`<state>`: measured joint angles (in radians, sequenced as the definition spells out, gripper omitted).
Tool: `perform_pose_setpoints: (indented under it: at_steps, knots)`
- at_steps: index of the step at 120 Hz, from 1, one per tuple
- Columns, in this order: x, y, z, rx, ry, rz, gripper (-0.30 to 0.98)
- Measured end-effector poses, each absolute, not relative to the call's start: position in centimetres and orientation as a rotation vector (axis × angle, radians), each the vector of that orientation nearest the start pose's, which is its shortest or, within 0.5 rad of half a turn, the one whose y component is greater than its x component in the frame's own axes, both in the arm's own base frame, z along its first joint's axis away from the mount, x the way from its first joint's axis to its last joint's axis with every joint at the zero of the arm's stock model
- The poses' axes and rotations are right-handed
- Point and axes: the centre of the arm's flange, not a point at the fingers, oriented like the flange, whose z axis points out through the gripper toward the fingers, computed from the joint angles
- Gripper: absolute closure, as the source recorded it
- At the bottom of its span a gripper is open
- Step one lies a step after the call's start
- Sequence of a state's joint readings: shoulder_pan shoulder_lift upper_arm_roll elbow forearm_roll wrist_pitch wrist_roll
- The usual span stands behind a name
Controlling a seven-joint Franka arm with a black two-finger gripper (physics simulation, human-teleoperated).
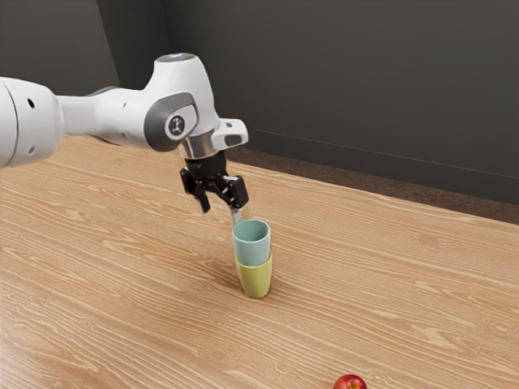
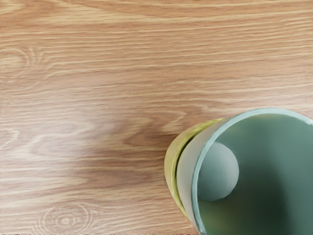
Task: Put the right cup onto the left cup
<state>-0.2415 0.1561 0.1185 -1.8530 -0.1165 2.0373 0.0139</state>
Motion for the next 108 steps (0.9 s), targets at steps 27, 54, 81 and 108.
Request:
perform_pose_setpoints:
  at_steps: [27, 54, 81, 108]
  knots:
    - [57.6, -8.1, 49.6, -3.228, 0.175, -0.072, 0.03]
    - [57.6, -7.1, 58.7, -3.172, 0.231, -0.213, 0.01]
    - [57.1, -5.6, 60.4, -3.160, 0.255, -0.173, 0.00]
    - [57.0, -4.1, 60.2, -3.158, 0.253, -0.132, 0.00]
